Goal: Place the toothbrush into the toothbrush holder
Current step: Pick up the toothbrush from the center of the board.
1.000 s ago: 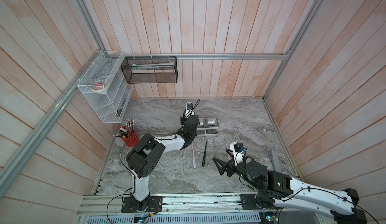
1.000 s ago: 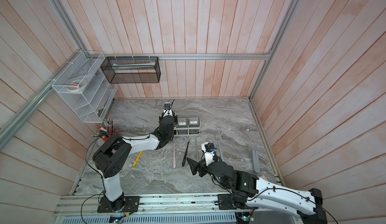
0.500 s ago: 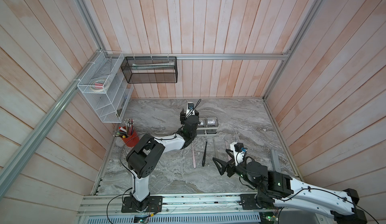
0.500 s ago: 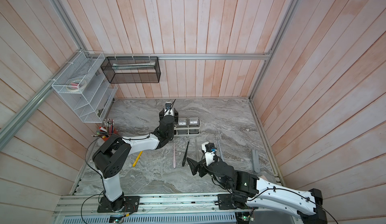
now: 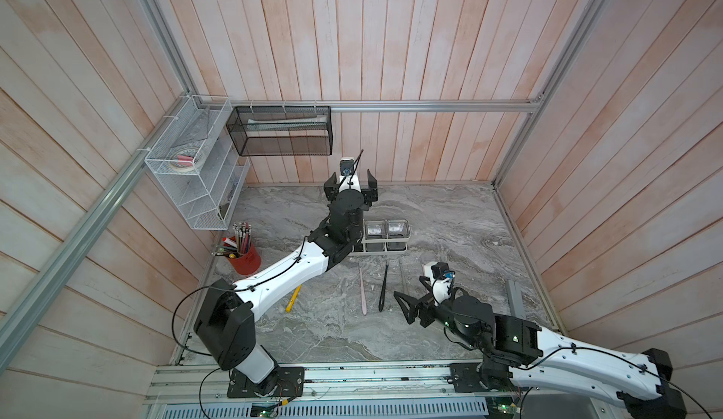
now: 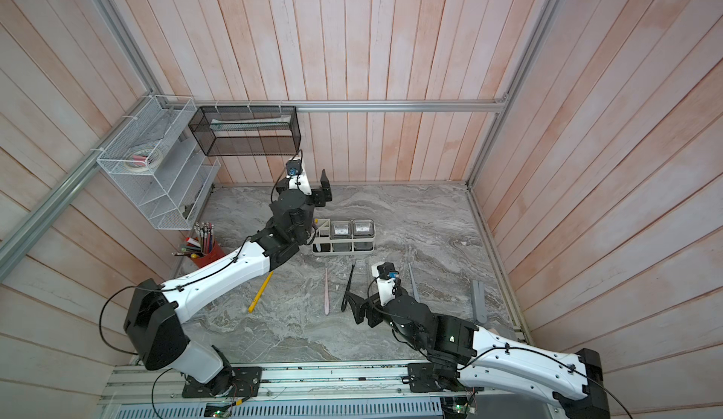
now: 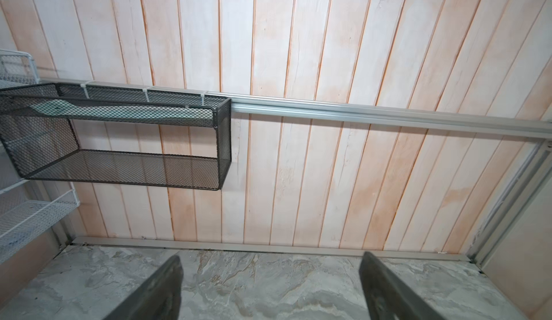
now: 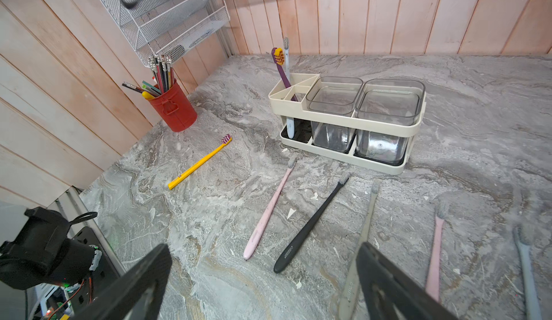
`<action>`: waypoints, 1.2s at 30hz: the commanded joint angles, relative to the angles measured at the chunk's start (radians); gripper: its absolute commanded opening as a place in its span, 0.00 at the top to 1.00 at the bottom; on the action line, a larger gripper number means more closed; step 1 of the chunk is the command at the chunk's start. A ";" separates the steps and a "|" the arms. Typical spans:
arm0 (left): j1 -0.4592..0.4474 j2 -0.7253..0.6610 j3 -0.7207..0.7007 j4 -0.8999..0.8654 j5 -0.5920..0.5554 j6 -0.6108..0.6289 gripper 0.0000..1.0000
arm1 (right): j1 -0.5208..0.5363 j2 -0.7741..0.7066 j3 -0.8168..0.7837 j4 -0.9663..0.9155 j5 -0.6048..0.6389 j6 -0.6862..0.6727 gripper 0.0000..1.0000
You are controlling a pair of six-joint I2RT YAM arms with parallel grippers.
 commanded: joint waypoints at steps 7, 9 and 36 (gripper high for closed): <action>0.147 -0.272 -0.121 -0.772 0.117 -0.493 0.04 | -0.126 0.319 0.164 0.009 -0.233 0.035 0.02; 0.188 -0.275 -0.135 -0.900 0.174 -0.547 0.04 | -0.132 0.390 0.191 0.042 -0.270 0.039 0.02; 0.324 -0.027 -0.288 -1.060 0.518 -0.526 0.07 | -0.163 0.405 0.186 0.093 -0.289 0.045 0.02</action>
